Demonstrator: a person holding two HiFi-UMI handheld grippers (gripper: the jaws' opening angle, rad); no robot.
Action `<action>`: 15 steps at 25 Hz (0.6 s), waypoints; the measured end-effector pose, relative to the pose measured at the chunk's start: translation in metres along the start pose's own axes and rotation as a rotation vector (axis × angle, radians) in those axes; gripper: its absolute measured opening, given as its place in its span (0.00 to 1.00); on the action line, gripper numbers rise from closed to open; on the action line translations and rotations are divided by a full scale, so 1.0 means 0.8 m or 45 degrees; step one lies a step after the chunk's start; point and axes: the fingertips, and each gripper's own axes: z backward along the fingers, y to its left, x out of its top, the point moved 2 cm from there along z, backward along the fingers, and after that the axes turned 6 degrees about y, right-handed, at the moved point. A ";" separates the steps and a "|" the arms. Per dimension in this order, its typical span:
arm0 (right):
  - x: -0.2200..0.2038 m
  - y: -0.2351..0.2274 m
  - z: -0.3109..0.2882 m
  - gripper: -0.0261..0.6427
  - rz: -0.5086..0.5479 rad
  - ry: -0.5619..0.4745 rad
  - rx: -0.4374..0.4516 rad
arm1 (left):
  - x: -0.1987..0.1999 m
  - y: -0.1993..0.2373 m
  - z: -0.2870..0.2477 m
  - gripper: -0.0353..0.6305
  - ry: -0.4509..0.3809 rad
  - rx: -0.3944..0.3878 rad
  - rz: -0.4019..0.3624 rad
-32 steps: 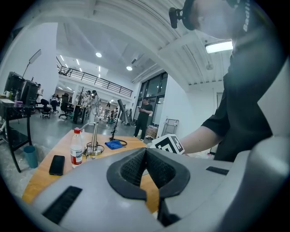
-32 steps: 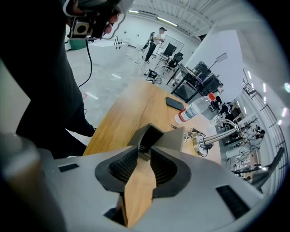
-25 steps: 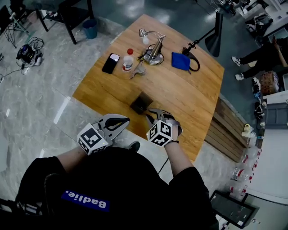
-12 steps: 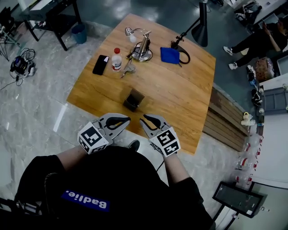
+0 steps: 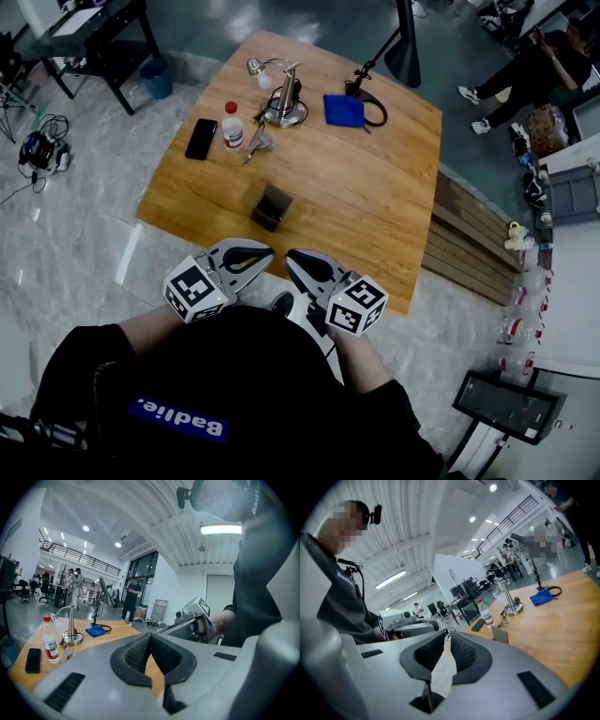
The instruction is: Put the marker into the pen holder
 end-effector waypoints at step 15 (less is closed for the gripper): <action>0.009 0.004 0.008 0.05 -0.055 -0.157 0.067 | 0.000 -0.002 -0.012 0.07 0.021 -0.013 -0.006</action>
